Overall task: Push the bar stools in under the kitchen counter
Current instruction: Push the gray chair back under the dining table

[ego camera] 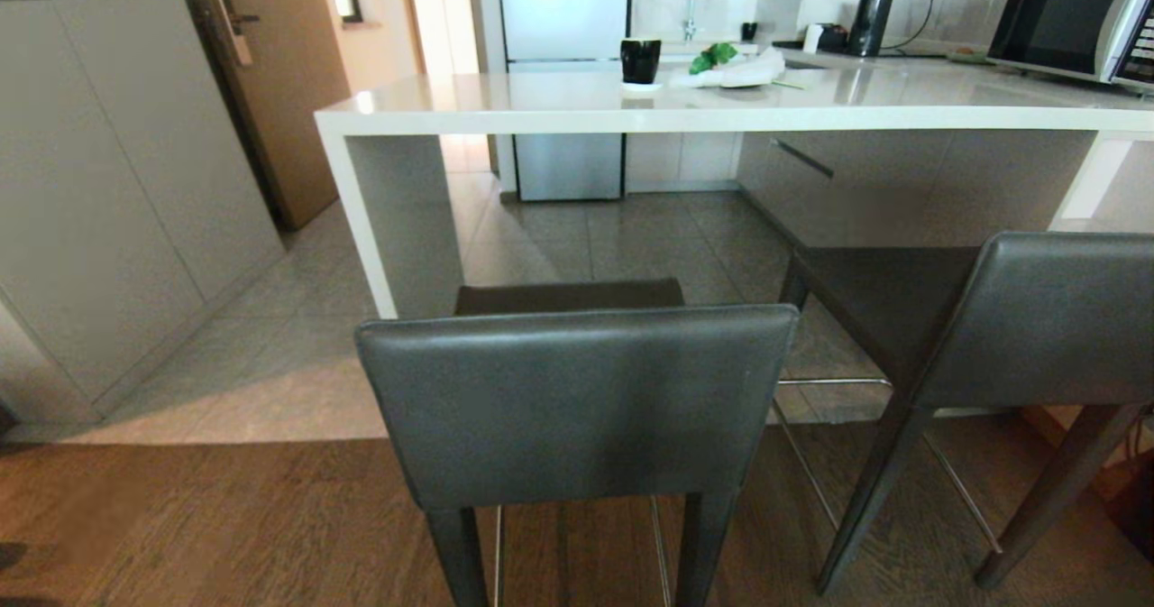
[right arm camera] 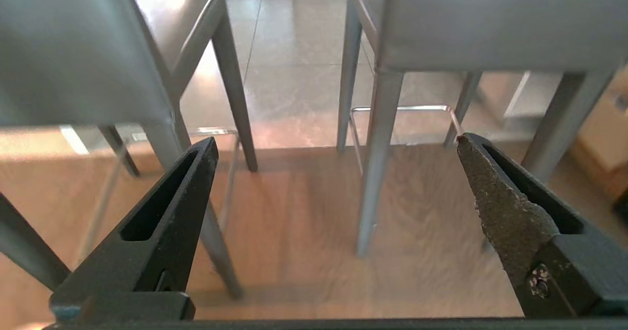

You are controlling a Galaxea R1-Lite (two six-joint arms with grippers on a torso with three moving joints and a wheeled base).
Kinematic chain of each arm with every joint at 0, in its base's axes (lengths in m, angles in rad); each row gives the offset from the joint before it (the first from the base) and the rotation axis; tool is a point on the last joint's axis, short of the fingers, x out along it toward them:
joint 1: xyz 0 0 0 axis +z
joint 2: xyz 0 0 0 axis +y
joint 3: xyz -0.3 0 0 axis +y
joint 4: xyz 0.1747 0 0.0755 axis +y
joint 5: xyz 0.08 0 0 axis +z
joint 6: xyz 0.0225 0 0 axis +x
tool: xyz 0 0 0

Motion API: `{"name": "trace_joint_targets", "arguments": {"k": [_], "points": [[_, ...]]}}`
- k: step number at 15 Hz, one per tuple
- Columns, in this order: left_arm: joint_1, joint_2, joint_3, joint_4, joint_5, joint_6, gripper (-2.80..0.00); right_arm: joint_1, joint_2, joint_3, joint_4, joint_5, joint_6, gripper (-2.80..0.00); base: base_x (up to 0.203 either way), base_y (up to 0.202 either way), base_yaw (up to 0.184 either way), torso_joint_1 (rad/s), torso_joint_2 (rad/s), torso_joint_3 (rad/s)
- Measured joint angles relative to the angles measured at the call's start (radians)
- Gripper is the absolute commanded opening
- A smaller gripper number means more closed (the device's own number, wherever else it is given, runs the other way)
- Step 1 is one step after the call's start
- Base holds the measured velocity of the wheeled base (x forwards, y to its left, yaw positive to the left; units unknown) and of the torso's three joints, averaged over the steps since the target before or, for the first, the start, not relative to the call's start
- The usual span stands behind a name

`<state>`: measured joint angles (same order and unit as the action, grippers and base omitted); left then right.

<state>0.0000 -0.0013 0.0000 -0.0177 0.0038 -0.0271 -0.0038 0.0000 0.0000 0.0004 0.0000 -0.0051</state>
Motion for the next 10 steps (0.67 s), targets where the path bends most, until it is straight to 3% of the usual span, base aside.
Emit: {"name": "trace_joint_targets", "arguments": {"k": [7, 8, 10], "points": [[-0.001, 0.0, 0.0, 0.0, 0.0, 0.0, 0.0, -0.001, 0.0, 0.0, 0.0, -0.002, 0.01, 0.0, 0.0, 0.0, 0.0, 0.0, 0.0, 0.0], [-0.001, 0.0, 0.0, 0.0, 0.0, 0.0, 0.0, -0.001, 0.0, 0.0, 0.0, -0.002, 0.011, -2.8, 0.0, 0.0, 0.0, 0.0, 0.0, 0.0], [0.0, 0.0, 0.0, 0.0, 0.0, 0.001, 0.0, -0.001, 0.0, 0.0, 0.0, -0.002, 0.01, -2.8, 0.0, 0.0, 0.0, 0.0, 0.0, 0.0]]}}
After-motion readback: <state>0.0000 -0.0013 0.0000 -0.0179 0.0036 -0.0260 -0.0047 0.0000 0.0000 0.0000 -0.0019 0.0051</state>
